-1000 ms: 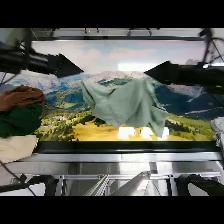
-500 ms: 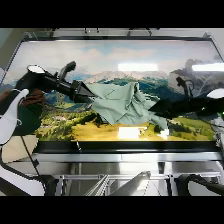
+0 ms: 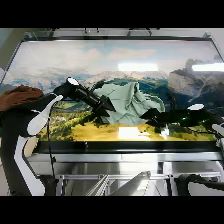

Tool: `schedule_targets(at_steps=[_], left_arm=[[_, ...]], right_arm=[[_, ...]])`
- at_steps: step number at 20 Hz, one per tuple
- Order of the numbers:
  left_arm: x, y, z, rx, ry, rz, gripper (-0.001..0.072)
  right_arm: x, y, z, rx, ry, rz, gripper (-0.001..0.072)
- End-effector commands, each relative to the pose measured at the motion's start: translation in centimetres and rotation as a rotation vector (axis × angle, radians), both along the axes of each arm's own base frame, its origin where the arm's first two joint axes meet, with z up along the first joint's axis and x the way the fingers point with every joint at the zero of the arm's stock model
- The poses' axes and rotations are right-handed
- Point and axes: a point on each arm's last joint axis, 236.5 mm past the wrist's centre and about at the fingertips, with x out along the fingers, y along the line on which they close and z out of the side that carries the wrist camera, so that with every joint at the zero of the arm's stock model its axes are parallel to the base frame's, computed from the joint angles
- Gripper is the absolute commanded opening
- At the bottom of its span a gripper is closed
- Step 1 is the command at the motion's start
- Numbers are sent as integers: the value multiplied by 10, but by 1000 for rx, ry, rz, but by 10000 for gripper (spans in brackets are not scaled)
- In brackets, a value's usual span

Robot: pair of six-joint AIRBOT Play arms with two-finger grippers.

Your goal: Fold the shirts.

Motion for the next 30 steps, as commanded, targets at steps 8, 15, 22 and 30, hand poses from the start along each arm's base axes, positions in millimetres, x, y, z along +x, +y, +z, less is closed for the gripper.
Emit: schedule_targets(at_steps=[8, 15, 22, 30], left_arm=[[51, -12, -5, 243, -237, -72, 23], [73, 25, 54, 240, -338, -73, 22], [131, 128, 12, 453, -402, 204, 699], [109, 48, -11, 288, -314, 69, 678]], right_arm=[[33, 19, 21, 116, -104, -67, 20], [21, 22, 21, 120, -92, -12, 19], [18, 25, 23, 135, -88, 0, 19], [18, 25, 23, 135, -88, 0, 19]])
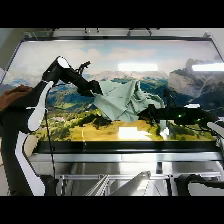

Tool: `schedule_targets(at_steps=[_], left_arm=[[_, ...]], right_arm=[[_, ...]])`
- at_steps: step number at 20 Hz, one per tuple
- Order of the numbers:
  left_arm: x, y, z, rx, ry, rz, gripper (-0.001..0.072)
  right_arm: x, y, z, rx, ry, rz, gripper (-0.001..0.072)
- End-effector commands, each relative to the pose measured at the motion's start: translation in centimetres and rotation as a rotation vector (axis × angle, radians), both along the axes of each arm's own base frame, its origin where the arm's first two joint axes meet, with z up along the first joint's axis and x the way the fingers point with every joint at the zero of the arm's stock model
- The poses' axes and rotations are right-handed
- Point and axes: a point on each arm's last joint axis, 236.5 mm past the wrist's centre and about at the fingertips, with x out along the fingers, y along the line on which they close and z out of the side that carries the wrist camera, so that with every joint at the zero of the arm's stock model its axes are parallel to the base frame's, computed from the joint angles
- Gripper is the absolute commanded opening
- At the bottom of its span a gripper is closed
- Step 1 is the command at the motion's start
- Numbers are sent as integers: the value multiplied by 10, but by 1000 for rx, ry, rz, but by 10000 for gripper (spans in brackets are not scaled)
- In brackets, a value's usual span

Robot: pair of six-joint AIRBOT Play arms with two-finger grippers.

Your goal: Fold the shirts.

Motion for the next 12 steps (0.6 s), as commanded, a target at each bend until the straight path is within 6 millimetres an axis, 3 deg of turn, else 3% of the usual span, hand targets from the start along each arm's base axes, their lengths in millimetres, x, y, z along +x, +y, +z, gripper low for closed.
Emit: schedule_targets(at_steps=[1, 3, 5, 7, 8, 11, 12], left_arm=[[-25, -32, -3, -56, 78, -122, 583], [-44, -33, 1, -56, 135, -191, 412], [-51, -29, 7, -57, 160, -213, 378], [-53, -22, 15, -60, 167, -217, 250], [-53, -19, 20, -62, 165, -218, 215], [-50, -21, 34, -102, 154, -206, 208], [-50, -30, 44, -167, 151, -211, 33]], right_arm=[[0, 1, 0, 2, 1, 2, 19], [0, 1, 0, 2, 2, 2, 19], [-1, 1, 0, 3, 2, 3, 19], [-1, 1, 1, 5, 2, 5, 19], [-1, 1, 1, 6, 3, 5, 19], [-1, 1, 1, 8, 3, 6, 19], [-2, 2, 2, 10, 4, 8, 19]])
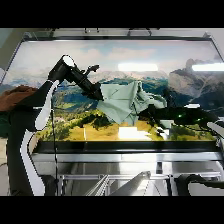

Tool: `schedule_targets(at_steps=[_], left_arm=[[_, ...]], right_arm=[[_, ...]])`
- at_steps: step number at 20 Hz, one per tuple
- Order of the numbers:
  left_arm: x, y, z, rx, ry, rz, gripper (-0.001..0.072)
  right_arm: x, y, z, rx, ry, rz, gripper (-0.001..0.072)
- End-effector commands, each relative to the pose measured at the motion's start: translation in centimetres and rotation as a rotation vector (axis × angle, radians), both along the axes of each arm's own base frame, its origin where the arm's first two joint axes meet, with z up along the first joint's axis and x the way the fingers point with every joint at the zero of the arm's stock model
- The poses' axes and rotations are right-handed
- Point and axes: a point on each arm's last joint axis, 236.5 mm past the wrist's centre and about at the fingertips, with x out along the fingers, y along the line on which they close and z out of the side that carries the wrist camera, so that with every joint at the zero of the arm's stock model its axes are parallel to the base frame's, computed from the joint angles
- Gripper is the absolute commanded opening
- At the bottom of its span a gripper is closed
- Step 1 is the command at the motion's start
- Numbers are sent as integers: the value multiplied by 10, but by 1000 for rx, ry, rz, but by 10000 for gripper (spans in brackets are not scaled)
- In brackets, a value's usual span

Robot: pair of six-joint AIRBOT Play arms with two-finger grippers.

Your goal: Fold the shirts.

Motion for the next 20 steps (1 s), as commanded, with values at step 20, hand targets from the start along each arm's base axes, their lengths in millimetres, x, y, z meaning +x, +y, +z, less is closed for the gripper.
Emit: schedule_targets(at_steps=[20], left_arm=[[-153, 164, 594, -1577, -1050, 28, 21]], right_arm=[[-133, -135, 589, -85, -1748, -660, 19]])
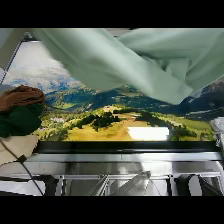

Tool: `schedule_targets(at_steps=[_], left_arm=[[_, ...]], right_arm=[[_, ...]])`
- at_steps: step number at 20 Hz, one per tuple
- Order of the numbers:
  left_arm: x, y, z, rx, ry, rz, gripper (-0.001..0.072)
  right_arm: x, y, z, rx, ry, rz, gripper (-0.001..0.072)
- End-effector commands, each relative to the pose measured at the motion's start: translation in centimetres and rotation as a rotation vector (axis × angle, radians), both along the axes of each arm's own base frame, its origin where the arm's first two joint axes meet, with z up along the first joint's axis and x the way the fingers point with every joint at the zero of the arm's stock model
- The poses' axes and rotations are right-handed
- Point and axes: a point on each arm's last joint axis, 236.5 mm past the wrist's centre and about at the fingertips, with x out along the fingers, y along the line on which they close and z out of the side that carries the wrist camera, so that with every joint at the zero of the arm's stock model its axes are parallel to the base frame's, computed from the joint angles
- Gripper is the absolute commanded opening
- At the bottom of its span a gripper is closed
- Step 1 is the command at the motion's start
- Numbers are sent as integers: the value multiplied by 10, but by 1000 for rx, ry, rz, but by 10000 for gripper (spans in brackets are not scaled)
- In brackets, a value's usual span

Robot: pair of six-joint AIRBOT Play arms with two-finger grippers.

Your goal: Fold the shirts.

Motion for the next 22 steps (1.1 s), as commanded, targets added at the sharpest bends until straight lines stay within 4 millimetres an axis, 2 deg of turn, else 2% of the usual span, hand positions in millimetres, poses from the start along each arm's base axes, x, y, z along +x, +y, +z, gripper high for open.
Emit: schedule_targets(at_steps=[1, 3, 5, 7, 9, 11, 14, 16, 17, 18, 19, 21, 22], left_arm=[[-56, 18, 36, 44, -146, 164, 21], [-69, 8, 37, 119, -178, 231, 22], [-61, -8, 21, 240, -174, 308, 22], [-32, -22, -10, 393, -124, 390, 22], [13, -29, -47, 493, -7, 468, 23], [65, -28, -102, 609, 142, 565, 24], [135, -20, -212, 804, 354, 642, 24], [183, -14, -282, 871, 484, 692, 50], [207, -9, -311, 882, 539, 728, 363], [227, -5, -331, 851, 618, 744, 713], [239, 1, -347, 820, 692, 737, 718], [237, 21, -374, 856, 761, 689, 717], [224, 32, -386, 902, 811, 626, 717]], right_arm=[[-42, -6, 51, -19, -178, -276, 19], [-38, -3, 42, -66, -152, -297, 19], [-20, -9, 24, -85, -61, -296, 18], [4, -9, -8, -126, 69, -237, 19], [34, -14, -49, -141, 227, -190, 19], [69, -16, -109, -141, 427, -132, 19], [124, -12, -231, -98, 766, -73, 19], [163, -18, -316, -59, 936, -139, 20], [181, -28, -353, -56, 1004, -193, 128], [194, -36, -379, -46, 1057, -215, 434], [203, -43, -398, -35, 1107, -204, 551], [203, -55, -408, -31, 1163, -139, 552], [196, -66, -410, -49, 1184, -115, 552]])
